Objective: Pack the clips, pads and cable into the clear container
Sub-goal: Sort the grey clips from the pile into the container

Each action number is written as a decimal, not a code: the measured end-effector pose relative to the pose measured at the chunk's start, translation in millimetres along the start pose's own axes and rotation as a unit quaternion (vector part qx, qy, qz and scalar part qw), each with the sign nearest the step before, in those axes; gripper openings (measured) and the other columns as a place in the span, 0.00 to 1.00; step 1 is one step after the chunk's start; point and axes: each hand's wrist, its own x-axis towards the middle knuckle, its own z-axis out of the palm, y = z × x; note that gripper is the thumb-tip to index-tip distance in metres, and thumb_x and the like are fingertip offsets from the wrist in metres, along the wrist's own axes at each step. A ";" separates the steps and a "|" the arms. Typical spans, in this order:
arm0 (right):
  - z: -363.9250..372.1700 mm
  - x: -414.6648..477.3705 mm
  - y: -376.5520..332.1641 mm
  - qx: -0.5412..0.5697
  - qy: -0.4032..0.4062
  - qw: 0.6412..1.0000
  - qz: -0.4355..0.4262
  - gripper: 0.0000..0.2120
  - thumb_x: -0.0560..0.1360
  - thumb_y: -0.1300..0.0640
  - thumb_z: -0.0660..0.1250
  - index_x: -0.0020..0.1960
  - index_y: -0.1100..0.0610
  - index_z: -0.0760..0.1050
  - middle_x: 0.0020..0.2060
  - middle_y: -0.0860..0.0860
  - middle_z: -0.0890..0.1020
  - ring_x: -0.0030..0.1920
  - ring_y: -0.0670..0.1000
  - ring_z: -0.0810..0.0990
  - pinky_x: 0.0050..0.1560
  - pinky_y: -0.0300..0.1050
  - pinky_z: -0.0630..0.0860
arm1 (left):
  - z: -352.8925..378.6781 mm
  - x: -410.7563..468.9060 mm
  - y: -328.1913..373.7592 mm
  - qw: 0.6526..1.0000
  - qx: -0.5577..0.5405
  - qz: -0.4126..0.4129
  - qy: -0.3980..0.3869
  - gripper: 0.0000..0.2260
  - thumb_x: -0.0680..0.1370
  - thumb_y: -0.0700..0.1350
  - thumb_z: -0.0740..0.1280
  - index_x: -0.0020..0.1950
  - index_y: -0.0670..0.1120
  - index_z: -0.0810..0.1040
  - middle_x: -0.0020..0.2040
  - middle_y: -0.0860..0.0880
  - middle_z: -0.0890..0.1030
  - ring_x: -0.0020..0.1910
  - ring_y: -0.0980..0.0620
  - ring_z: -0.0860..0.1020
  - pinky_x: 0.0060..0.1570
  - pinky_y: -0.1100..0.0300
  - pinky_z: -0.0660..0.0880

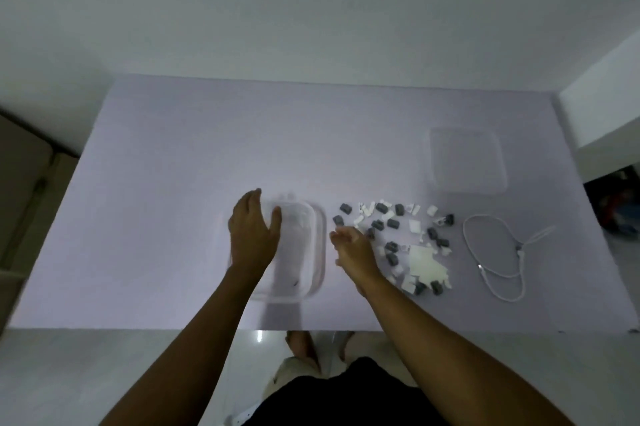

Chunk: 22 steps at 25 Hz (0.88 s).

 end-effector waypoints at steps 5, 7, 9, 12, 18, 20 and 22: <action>-79.2 41.2 18.0 -0.124 0.106 0.984 -0.071 0.09 0.75 0.64 0.67 0.55 0.61 0.80 0.52 0.56 0.84 0.54 0.56 0.82 0.50 0.40 0.74 | 57.9 7.2 95.7 0.974 -0.062 0.171 -0.135 0.20 0.79 0.47 0.66 0.70 0.45 0.69 0.69 0.45 0.70 0.59 0.47 0.77 0.55 0.56 0.77; -101.9 56.7 32.7 -0.155 0.101 0.980 -0.079 0.12 0.75 0.66 0.66 0.58 0.60 0.79 0.56 0.56 0.82 0.58 0.55 0.80 0.56 0.41 0.74 | 91.7 9.4 113.1 0.971 -0.006 0.150 -0.186 0.22 0.79 0.47 0.66 0.71 0.46 0.68 0.72 0.44 0.66 0.63 0.44 0.75 0.57 0.54 0.76; -114.1 70.5 45.9 -0.168 0.083 0.977 -0.102 0.16 0.75 0.68 0.66 0.61 0.58 0.78 0.59 0.55 0.80 0.61 0.55 0.79 0.61 0.46 0.76 | 121.5 12.1 113.7 0.966 0.070 0.084 -0.233 0.24 0.79 0.46 0.66 0.73 0.49 0.64 0.73 0.43 0.63 0.65 0.40 0.71 0.58 0.49 0.76; -123.5 95.7 61.8 -0.213 0.048 0.962 -0.161 0.20 0.75 0.68 0.66 0.64 0.54 0.76 0.61 0.55 0.77 0.60 0.55 0.77 0.59 0.54 0.79 | 154.6 15.1 106.9 0.956 0.138 0.007 -0.257 0.25 0.78 0.43 0.66 0.73 0.51 0.61 0.70 0.41 0.64 0.61 0.35 0.73 0.53 0.45 0.78; -129.2 119.6 66.0 -0.333 -0.019 0.910 -0.245 0.21 0.73 0.67 0.68 0.65 0.55 0.77 0.62 0.55 0.74 0.65 0.56 0.70 0.64 0.50 0.73 | 181.1 19.4 99.5 0.957 0.147 0.018 -0.248 0.19 0.77 0.41 0.67 0.67 0.47 0.68 0.60 0.39 0.70 0.53 0.39 0.76 0.50 0.49 0.78; -129.3 119.6 68.6 -0.347 -0.028 0.902 -0.254 0.20 0.74 0.64 0.69 0.65 0.54 0.77 0.61 0.54 0.75 0.64 0.56 0.70 0.63 0.49 0.73 | 186.1 18.0 98.3 0.964 0.125 0.013 -0.236 0.14 0.77 0.38 0.66 0.62 0.44 0.72 0.57 0.40 0.72 0.48 0.41 0.78 0.47 0.52 0.78; -127.9 119.5 70.2 -0.352 -0.030 0.899 -0.258 0.19 0.74 0.62 0.69 0.64 0.53 0.77 0.61 0.54 0.75 0.64 0.57 0.70 0.62 0.51 0.74 | 188.6 16.4 97.2 0.970 0.100 -0.004 -0.223 0.11 0.78 0.38 0.66 0.60 0.43 0.74 0.55 0.40 0.73 0.46 0.42 0.78 0.45 0.53 0.77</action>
